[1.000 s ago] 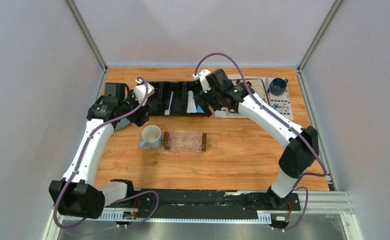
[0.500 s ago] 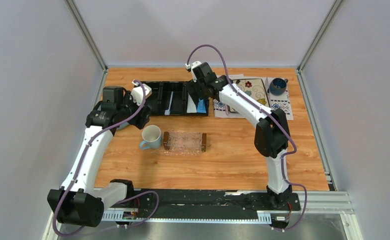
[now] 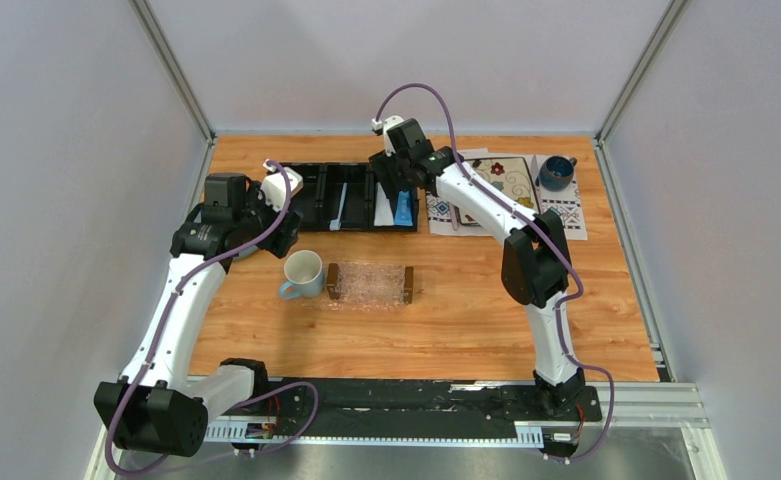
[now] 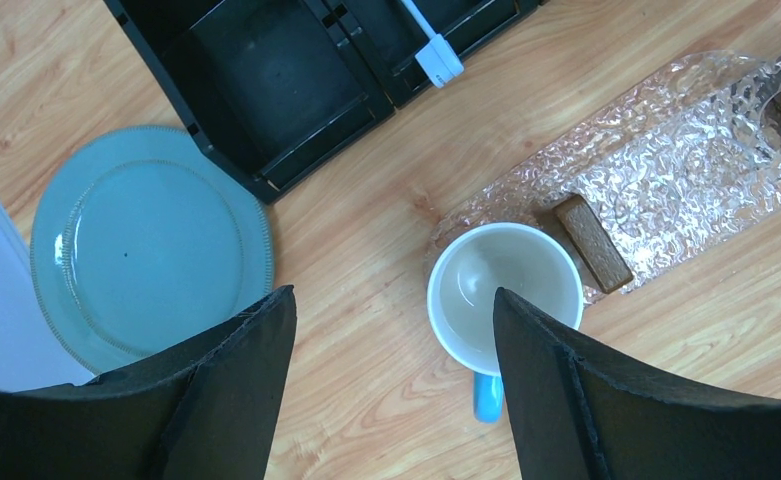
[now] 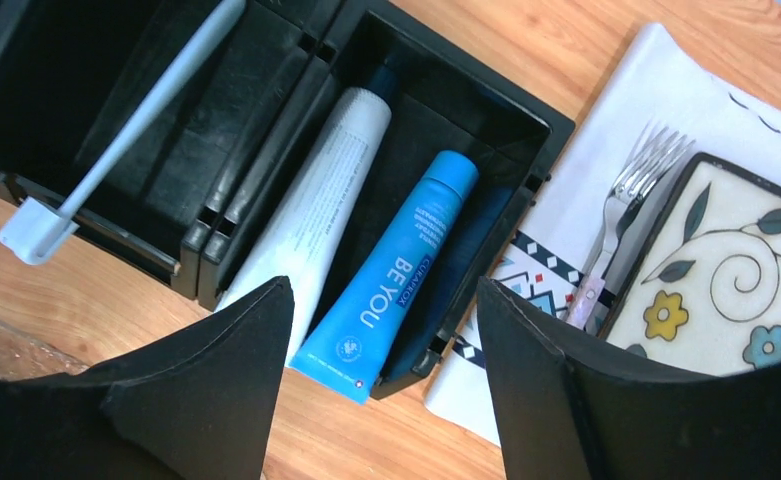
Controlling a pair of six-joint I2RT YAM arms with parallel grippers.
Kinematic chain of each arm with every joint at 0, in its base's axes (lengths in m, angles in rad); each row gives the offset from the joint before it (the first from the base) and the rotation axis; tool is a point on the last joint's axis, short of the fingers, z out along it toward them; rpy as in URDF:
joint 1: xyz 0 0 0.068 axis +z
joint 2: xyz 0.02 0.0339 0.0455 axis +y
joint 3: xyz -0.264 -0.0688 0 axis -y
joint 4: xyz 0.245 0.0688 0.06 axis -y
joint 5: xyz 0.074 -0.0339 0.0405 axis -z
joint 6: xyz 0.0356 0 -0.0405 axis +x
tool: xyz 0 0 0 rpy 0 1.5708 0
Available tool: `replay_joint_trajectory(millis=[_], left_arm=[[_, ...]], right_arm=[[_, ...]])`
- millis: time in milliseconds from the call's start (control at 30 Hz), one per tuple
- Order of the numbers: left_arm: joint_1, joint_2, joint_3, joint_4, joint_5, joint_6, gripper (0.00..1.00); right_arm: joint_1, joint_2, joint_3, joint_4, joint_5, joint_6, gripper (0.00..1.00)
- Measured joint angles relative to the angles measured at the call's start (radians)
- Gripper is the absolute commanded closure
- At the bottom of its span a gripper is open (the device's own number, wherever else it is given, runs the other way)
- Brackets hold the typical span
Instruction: Prepare toiletry sets of a toothbrush and toothpaste on the tray
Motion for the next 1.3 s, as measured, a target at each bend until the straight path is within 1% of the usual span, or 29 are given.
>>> replay_joint_trajectory(millis=[400,900,1300], left_arm=[[0.000,0.000,-0.013,0.012,-0.008,0.001,0.21],[0.000,0.001,-0.034,0.026,-0.011,0.004,0.21],[0.000,0.011,-0.045,0.033,-0.011,0.004,0.21]], right_arm=[[0.000,0.095,0.072,0.021,-0.034,0.053,0.28],[0.000,0.189,0.159,-0.008,-0.063,0.097,0.28],[0.000,0.221,0.162,-0.031,-0.068,0.114,0.29]])
